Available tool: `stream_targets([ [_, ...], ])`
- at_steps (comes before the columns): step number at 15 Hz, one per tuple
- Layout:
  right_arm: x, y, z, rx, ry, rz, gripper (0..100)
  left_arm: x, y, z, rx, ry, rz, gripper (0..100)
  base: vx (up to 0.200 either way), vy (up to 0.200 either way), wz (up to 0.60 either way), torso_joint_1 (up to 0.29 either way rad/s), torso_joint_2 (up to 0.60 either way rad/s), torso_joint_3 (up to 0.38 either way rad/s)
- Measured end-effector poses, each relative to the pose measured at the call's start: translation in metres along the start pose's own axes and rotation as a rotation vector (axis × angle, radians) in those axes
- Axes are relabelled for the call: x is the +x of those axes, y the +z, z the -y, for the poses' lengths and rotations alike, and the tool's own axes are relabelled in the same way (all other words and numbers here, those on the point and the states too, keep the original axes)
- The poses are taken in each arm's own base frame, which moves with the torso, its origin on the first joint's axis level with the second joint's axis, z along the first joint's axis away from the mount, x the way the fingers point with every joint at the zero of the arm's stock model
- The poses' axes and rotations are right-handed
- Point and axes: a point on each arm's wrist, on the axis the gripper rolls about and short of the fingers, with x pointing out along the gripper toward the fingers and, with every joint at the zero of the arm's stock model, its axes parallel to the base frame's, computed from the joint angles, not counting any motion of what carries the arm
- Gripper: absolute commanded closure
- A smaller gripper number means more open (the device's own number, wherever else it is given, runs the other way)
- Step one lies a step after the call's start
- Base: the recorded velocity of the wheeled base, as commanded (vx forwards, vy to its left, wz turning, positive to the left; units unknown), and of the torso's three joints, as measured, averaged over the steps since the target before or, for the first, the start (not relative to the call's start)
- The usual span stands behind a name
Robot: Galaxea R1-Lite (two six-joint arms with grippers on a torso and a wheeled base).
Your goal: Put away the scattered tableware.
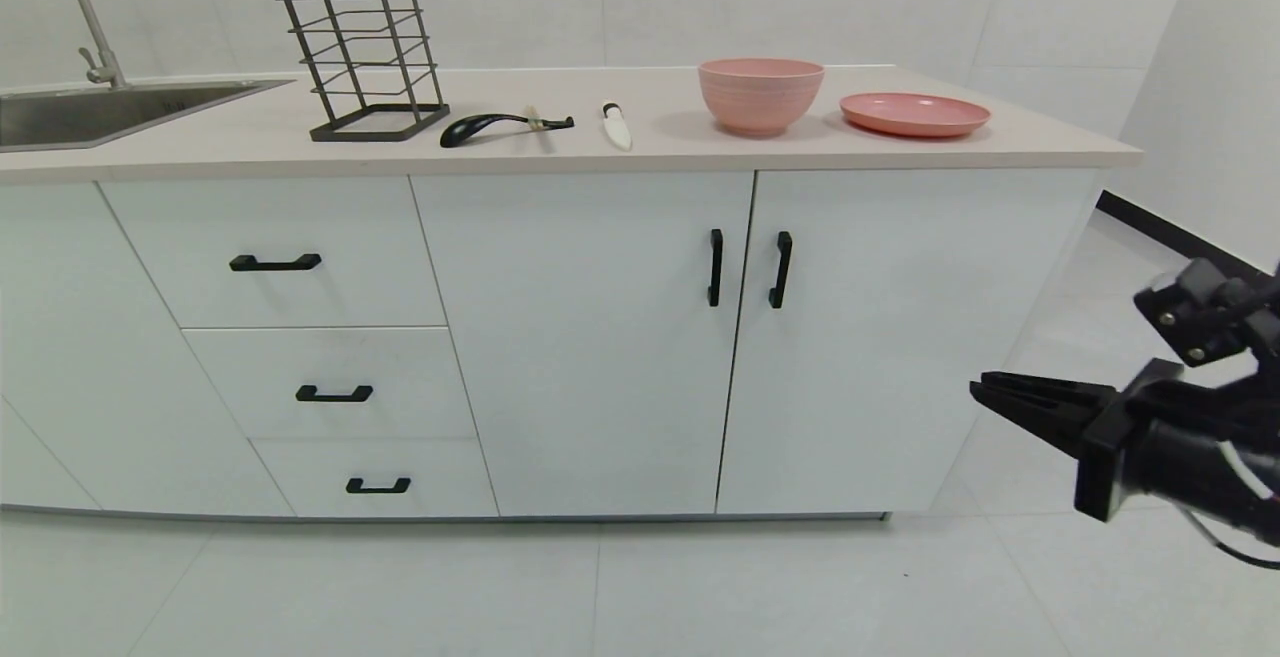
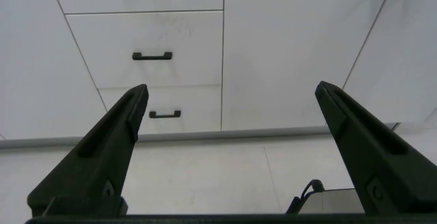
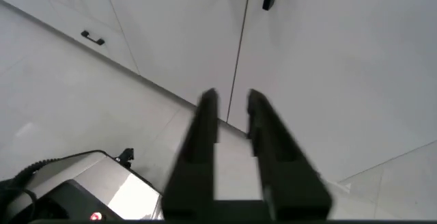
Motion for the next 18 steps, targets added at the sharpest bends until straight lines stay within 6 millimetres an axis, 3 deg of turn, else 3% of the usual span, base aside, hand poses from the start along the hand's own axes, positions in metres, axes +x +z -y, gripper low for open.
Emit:
stream_targets([
  [6,0.084,0.015,0.011,-0.069,0.067,0.150,0,0.000,0.000,0.000,0.004,-0.004,0.002,0,0.000,0.000,0.00,0.000,0.00,0.000],
  [8,0.096,0.009,0.002,-0.072,0.107,0.121,0,-0.003,0.021,0.001,0.030,-0.029,0.153,0,0.000,0.000,0.00,0.000,0.00,0.000],
  [10,0.096,0.005,-0.004,-0.076,0.128,0.111,0,-0.011,0.059,0.003,0.072,-0.103,0.326,0,0.000,0.000,0.00,0.000,0.00,0.000],
  [13,0.088,0.000,-0.004,-0.072,0.132,0.105,0,-0.003,0.093,0.005,0.091,-0.243,0.294,0,0.000,0.000,0.00,0.000,0.00,0.000],
  [16,0.080,0.001,0.011,-0.071,0.126,0.140,0,0.027,0.130,0.006,0.131,-0.398,0.200,0,0.000,0.000,0.00,0.000,0.00,0.000],
  [18,0.077,0.001,0.023,-0.079,0.127,0.166,0,0.058,0.152,0.007,0.210,-0.510,0.149,0,0.000,0.000,0.00,0.000,0.00,0.000],
])
